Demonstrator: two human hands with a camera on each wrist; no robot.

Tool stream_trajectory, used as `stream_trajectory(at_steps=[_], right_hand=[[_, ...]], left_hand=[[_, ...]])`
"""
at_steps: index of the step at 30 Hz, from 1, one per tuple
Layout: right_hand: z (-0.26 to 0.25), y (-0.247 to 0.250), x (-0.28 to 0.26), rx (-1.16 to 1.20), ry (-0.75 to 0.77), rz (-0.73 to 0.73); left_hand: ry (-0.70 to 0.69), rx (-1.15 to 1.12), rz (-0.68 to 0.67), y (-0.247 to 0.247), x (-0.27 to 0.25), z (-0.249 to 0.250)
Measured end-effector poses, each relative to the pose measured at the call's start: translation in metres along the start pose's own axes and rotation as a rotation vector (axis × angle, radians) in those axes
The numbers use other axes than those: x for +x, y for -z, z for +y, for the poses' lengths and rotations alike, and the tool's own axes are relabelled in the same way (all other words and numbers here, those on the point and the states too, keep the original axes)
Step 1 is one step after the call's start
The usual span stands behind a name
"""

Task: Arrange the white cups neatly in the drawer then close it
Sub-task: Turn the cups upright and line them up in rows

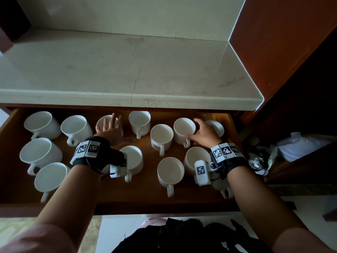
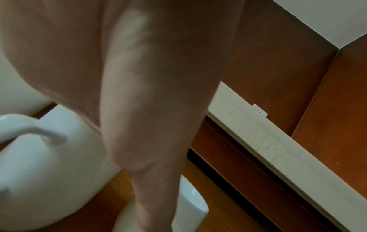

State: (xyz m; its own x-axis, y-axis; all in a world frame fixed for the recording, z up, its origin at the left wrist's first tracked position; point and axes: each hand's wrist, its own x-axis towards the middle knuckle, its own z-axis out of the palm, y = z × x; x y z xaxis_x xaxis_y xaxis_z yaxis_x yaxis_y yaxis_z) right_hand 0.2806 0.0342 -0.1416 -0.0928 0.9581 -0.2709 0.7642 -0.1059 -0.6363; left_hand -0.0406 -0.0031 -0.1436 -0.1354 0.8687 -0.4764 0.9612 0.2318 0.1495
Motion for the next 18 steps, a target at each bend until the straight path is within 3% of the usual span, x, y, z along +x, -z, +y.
stream_trajectory(at_steps=[7, 13, 18], right_hand=[[-0.009, 0.004, -0.01, 0.077, 0.042, -0.011], [-0.014, -0.001, 0.004, 0.137, -0.119, 0.015], [-0.009, -0.003, 0.012, 0.047, -0.137, 0.03]], left_hand=[[0.008, -0.004, -0.011, 0.0, 0.0, 0.0], [0.013, -0.002, -0.017, 0.002, -0.002, 0.001], [0.008, -0.013, -0.012, 0.002, -0.002, 0.001]])
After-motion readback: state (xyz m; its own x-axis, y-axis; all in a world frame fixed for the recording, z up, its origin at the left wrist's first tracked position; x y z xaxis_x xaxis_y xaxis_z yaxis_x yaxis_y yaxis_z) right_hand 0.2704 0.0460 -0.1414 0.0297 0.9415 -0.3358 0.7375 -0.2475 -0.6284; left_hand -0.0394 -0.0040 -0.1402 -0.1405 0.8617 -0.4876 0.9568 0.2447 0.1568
